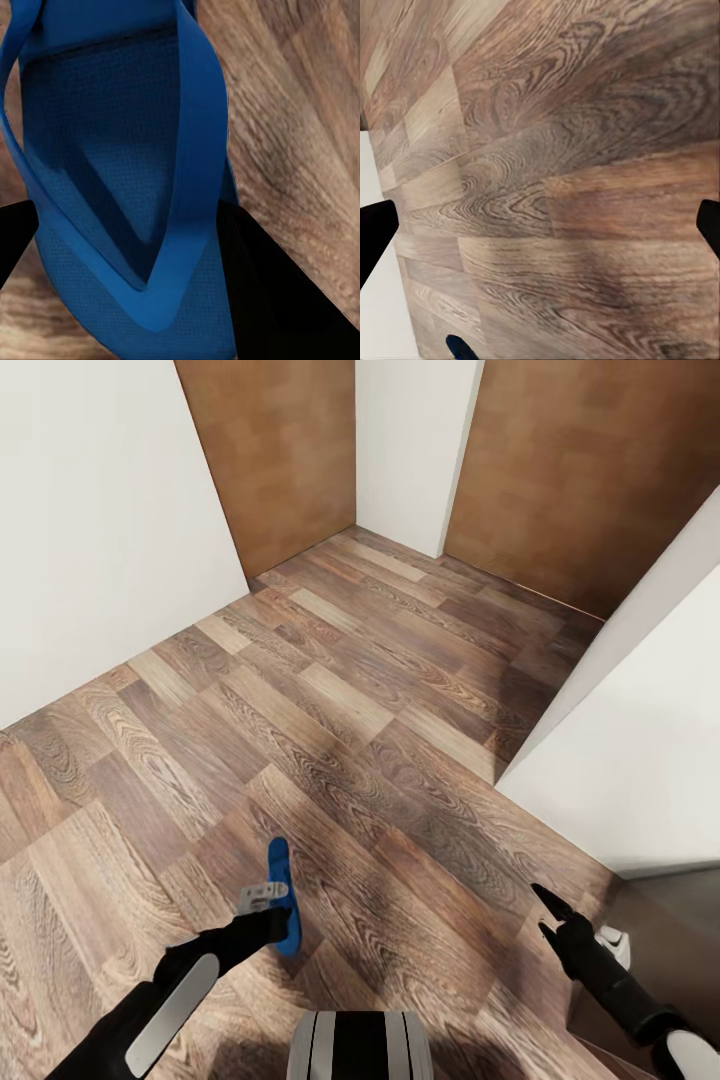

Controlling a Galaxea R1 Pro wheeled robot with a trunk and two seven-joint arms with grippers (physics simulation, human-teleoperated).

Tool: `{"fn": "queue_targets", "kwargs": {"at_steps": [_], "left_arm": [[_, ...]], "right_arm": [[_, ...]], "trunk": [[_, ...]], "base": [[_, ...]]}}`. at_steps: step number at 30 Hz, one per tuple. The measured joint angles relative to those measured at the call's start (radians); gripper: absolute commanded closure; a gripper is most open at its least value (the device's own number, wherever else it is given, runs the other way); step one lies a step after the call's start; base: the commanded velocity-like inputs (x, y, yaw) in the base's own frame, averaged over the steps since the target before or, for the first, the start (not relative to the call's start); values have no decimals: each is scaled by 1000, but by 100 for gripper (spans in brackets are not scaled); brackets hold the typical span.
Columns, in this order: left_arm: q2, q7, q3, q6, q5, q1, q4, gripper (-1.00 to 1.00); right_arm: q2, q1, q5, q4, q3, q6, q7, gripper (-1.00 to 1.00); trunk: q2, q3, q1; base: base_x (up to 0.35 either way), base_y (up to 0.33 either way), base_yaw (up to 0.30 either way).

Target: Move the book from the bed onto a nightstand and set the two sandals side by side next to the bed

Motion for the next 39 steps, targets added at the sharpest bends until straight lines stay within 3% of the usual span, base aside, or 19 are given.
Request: {"fn": "queue_targets", "kwargs": {"at_steps": [12,17,20,23,26,39], "left_arm": [[6,0,2,3,-1,0,1,100],[6,0,2,3,0,0,1,100],[6,0,2,3,0,0,1,100],[6,0,2,3,0,0,1,100],[6,0,4,4,1,0,1,100],[6,-1,3,11,7,0,0,100]], "right_arm": [[-5,0,18,41,8,0,2,-100],[-7,0,44,43,9,0,2,-100],[-8,2,100,62,10,0,3,-100],[-8,3,196,78,9,1,3,-100],[-7,3,232,79,10,1,4,-100],[-7,5,247,81,17,2,3,-100]], "trunk": [[3,42,-5],[4,62,-7],[4,73,-9],[5,85,-10],[6,97,-11],[9,147,-17]], "base": [[0,0,0],[0,0,0],[0,0,0],[0,0,0],[0,0,0],[0,0,0]]}}
